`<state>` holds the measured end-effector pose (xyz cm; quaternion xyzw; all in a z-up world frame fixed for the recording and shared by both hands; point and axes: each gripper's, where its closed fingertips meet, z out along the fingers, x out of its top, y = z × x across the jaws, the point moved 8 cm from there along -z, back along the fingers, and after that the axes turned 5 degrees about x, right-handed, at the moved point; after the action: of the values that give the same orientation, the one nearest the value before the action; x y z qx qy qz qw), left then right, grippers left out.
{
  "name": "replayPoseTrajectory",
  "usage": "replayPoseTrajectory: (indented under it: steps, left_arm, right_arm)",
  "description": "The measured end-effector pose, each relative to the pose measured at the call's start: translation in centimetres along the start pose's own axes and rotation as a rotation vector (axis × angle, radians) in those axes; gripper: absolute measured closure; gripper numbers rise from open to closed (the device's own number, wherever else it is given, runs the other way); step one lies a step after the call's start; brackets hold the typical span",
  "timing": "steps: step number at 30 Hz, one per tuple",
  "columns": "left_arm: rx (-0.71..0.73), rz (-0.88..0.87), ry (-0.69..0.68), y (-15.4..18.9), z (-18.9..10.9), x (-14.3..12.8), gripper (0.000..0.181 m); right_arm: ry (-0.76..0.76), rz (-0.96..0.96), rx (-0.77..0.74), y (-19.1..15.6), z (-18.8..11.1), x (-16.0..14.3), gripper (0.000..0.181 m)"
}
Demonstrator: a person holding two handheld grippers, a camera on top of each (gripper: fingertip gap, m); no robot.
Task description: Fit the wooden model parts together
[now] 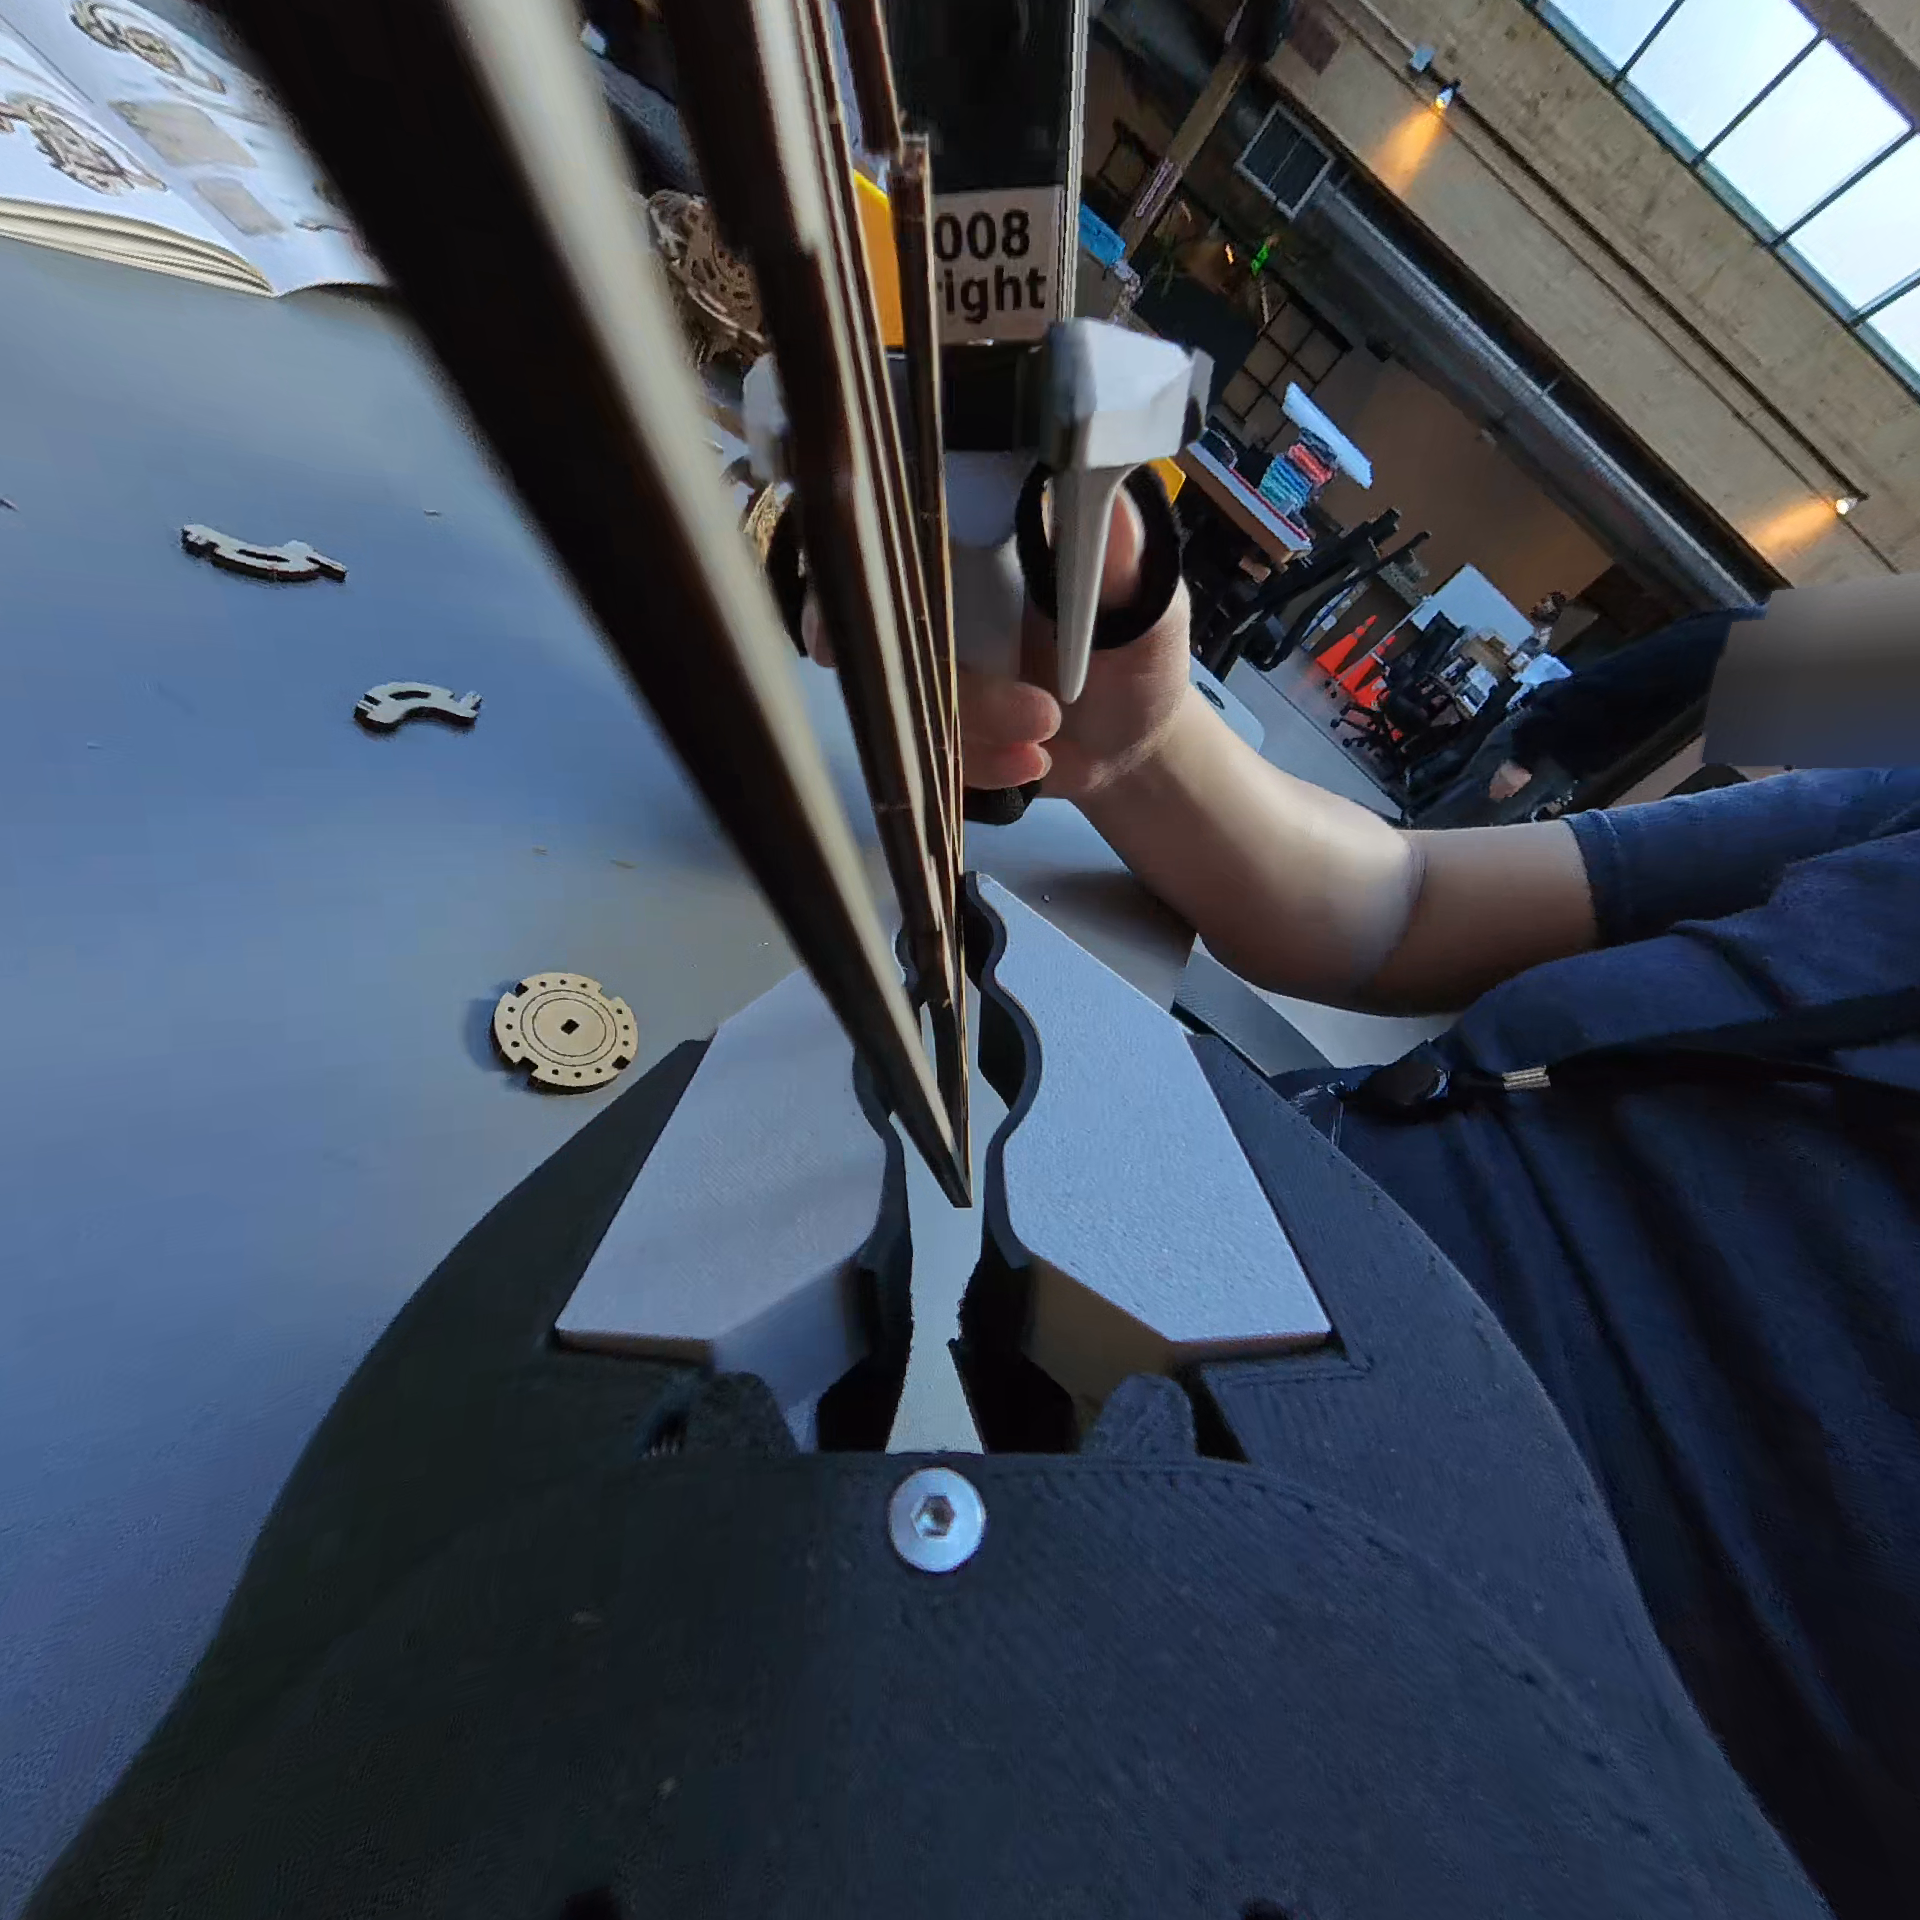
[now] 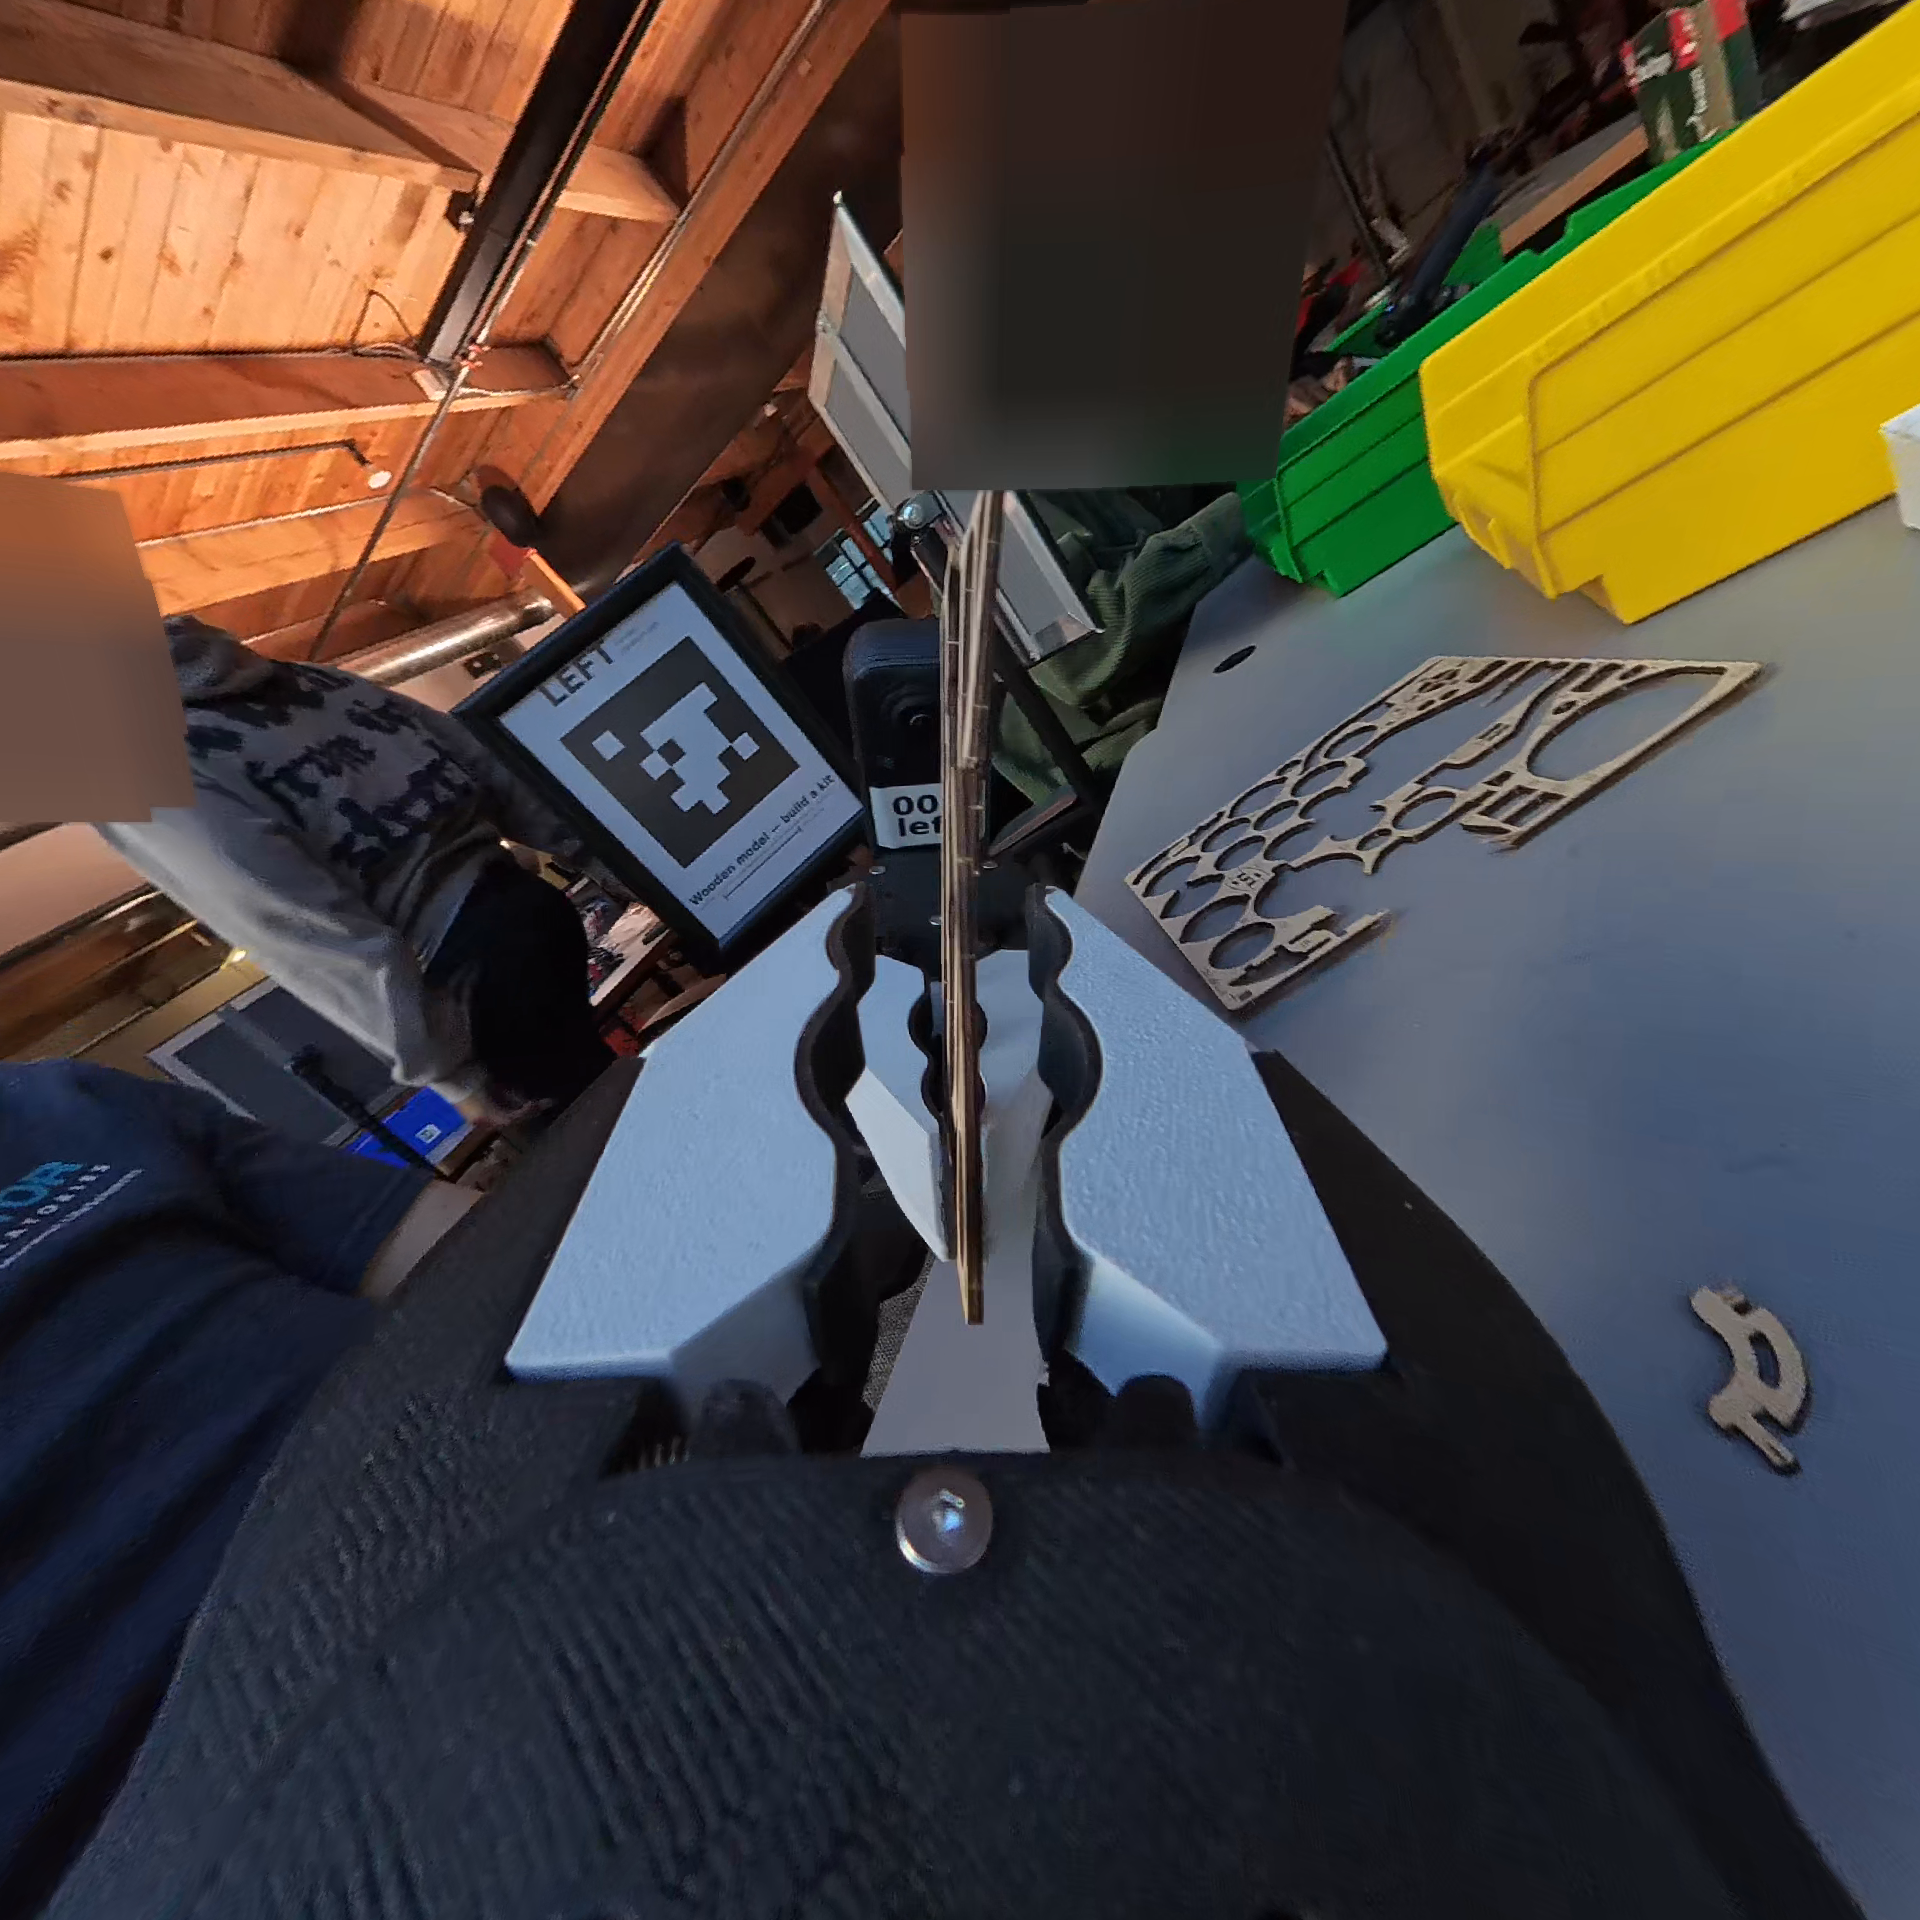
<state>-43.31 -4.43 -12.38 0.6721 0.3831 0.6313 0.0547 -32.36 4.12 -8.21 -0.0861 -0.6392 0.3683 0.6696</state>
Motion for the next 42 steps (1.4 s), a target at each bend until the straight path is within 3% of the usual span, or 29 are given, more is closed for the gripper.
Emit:
replayPoseTrajectory:
  steps: [3,10,12,16,18,20,23,28,37,42]
  left_arm:
    - [0.003,0.003,-0.026,0.0,0.2,-0.2,0.180]
    - [0.028,-0.011,-0.072,-0.2,0.7,-0.4,0.180]
    - [0.020,-0.022,-0.052,-0.2,0.5,-0.3,0.180]
    - [-0.002,-0.043,0.120,-0.1,-2.0,0.5,0.180]
    - [0.082,-0.046,0.151,-0.3,-4.1,0.6,0.180]
    - [0.177,-0.041,0.158,-0.5,-6.2,0.8,0.180]
    - [0.216,-0.050,0.172,-0.1,-8.3,1.4,0.180]
    - [0.242,-0.054,0.187,0.2,-9.4,1.6,0.181]
    - [0.230,-0.119,0.089,-0.3,-8.5,0.9,0.180]
    - [0.230,-0.121,0.048,-0.1,-7.8,1.3,0.180]
  right_arm:
    - [0.041,-0.048,-0.031,0.5,-0.1,0.8,0.164]
    - [0.031,-0.121,-0.008,0.5,-0.6,2.2,0.155]
    - [0.012,-0.189,-0.018,-0.1,-0.6,2.2,0.181]
    - [0.174,-0.415,-0.254,-1.8,-2.7,3.3,0.181]
    - [0.045,-0.496,-0.342,-2.4,-3.1,2.3,0.178]
    - [-0.165,-0.473,-0.412,-1.4,-2.3,0.2,0.149]
    - [-0.421,-0.410,-0.409,0.2,-0.3,-3.0,0.150]
    - [-0.611,-0.425,-0.430,1.6,1.6,-5.5,0.149]
    - [-0.687,-0.393,-0.518,2.9,1.8,-6.1,0.142]
    - [-0.718,-0.431,-0.523,2.8,1.8,-6.3,0.157]
